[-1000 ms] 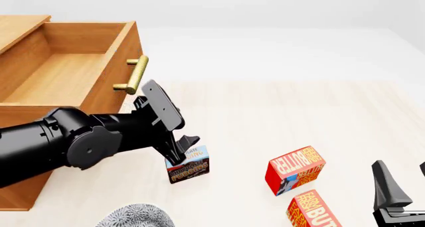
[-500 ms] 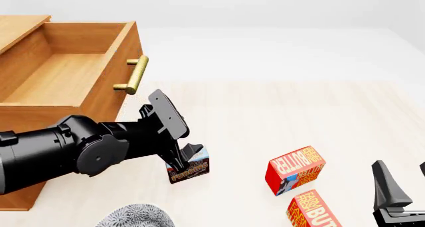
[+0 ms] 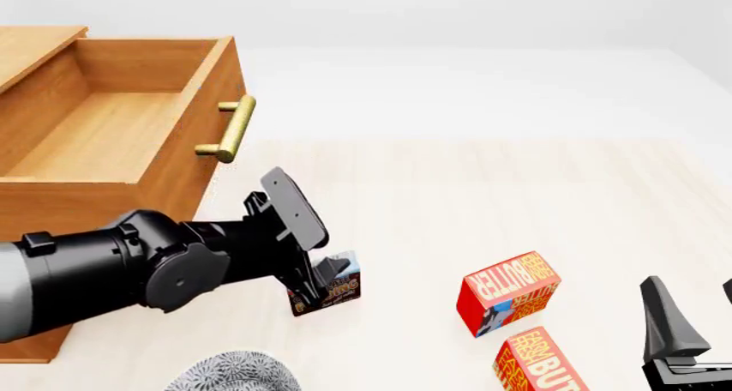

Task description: Put the chocolate pudding in the top drawer of the cabinet and close it.

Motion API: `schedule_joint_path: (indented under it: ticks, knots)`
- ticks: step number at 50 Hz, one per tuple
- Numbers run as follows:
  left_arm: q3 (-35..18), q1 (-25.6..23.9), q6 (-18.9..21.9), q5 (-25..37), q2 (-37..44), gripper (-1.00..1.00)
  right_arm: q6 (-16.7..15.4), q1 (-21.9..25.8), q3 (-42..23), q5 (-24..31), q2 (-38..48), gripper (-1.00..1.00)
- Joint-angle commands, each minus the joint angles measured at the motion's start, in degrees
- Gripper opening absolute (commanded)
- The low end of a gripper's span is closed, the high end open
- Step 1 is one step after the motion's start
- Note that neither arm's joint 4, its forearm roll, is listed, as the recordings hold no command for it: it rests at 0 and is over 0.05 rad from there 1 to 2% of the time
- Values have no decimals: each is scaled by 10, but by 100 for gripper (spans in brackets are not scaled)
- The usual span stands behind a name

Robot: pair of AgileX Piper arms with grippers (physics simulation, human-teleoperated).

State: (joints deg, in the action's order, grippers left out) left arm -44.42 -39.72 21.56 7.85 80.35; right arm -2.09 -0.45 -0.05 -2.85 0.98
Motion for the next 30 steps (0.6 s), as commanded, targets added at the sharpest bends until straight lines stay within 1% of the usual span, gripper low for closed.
schedule_joint_path:
  ticks: [1,26,30]
  knots:
    - [6,-1,-2,-8,7,100,0,0,0,0,0,100]
    - [25,-6,-18,-34,26,100,0,0,0,0,0,100]
    - [31,-7,-25,-44,34,100,0,0,0,0,0,100]
